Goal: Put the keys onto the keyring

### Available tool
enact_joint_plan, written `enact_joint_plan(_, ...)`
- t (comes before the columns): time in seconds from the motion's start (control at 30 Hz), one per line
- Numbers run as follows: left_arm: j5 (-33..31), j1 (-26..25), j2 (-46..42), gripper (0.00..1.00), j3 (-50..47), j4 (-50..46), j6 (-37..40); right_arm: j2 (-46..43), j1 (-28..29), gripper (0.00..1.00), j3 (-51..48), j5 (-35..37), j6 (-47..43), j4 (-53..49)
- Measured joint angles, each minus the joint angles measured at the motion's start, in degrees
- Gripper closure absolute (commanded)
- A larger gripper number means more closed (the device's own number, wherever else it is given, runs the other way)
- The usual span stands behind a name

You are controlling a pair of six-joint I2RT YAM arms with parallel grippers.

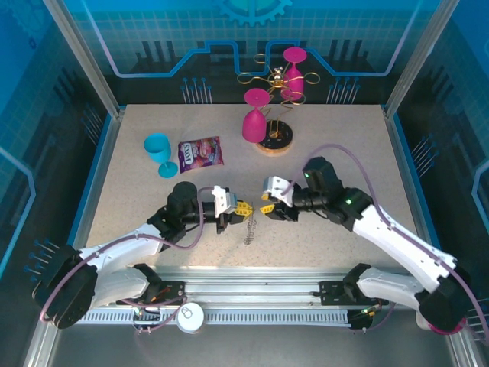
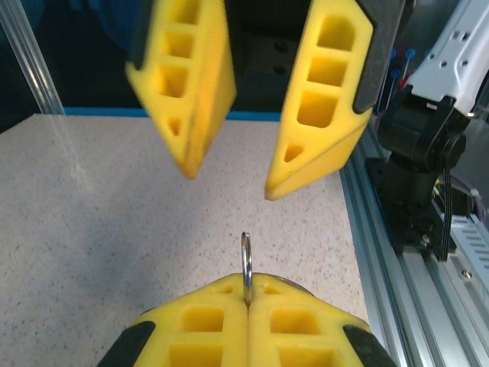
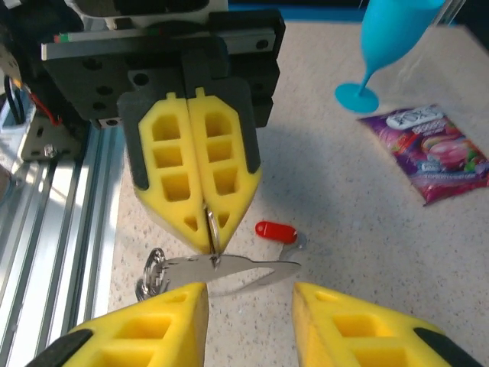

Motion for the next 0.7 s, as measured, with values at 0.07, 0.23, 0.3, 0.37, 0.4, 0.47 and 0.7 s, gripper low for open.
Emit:
enact_joint_plan(0.07,0.07,0.00,0.02,1.00,-1.20,3.02,-1.66,-2.34,-0.04,0.67,-4.26,-1.92,1.75,4.39)
enact_joint_plan(0.23,0.81,0.00,0.33,1.00,-2.56,8.33,-4.94,-1.46,-0.04,0.71,-6.84,-4.26,4.57,9.79)
enact_joint_plan(0.3,1.14,0.00,0.61,1.00,-2.62,10.01,-5.81,-1.18,-0.04,0.72,-6.84,-4.92,5.27,11.52)
enact_joint_plan(0.37,1.66,0.00,0.76,1.00,-2.75,11.32,-6.82,-1.09,0.00,0.74,-6.84,-5.33,5.70,12.81)
enact_joint_plan(0.4,1.81,0.00,0.79,1.00,-2.78,11.76,-7.15,-1.01,0.00,0.74,-6.84,-5.53,5.86,13.42)
enact_joint_plan(0.47,2.23,0.00,0.81,1.00,-2.78,12.74,-7.41,-0.85,0.02,0.77,-6.84,-6.16,6.21,14.47)
enact_joint_plan(0.7,3.10,0.00,0.87,1.00,-2.82,13.86,-8.57,0.39,0.50,0.84,-6.84,-7.80,6.88,15.89)
